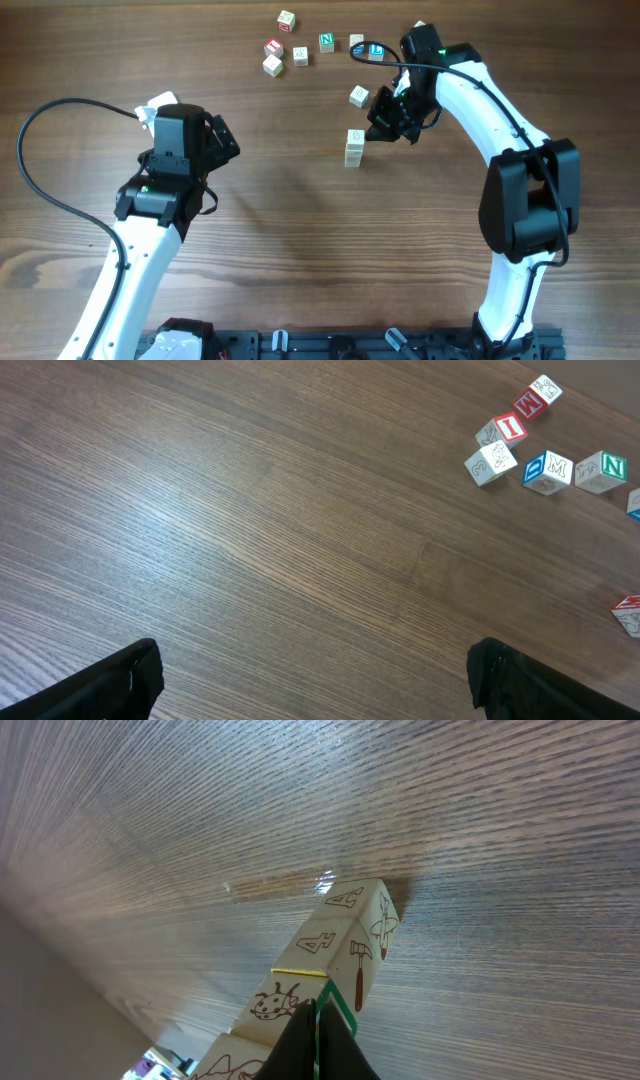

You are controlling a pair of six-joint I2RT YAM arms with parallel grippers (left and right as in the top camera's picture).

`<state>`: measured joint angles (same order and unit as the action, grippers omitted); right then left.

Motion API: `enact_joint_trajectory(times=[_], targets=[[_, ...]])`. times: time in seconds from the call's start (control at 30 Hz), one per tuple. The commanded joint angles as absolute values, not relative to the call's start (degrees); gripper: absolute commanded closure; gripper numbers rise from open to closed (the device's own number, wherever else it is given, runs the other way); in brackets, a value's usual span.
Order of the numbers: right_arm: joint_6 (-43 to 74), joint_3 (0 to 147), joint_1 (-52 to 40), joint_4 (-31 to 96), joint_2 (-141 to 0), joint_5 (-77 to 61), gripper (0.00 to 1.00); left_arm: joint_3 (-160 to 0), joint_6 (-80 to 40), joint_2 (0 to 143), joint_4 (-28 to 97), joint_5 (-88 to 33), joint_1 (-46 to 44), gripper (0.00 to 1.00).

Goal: Form a tower

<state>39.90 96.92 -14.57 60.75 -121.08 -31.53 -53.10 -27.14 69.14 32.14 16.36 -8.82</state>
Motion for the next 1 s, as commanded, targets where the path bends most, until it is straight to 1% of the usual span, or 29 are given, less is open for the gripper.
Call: enact_joint_trajectory(times=[0.0, 0.97], targets=[[40.47, 96.64, -14.61, 60.42, -121.84, -32.69, 0.95, -53.36, -27.68, 68.79, 32.01, 16.05, -8.4, 0.0], [40.53, 96.64, -14.83, 59.37, -121.84, -33.1, 0.95, -53.36, -27.68, 68.79, 32.01, 16.05, -8.4, 0.0]])
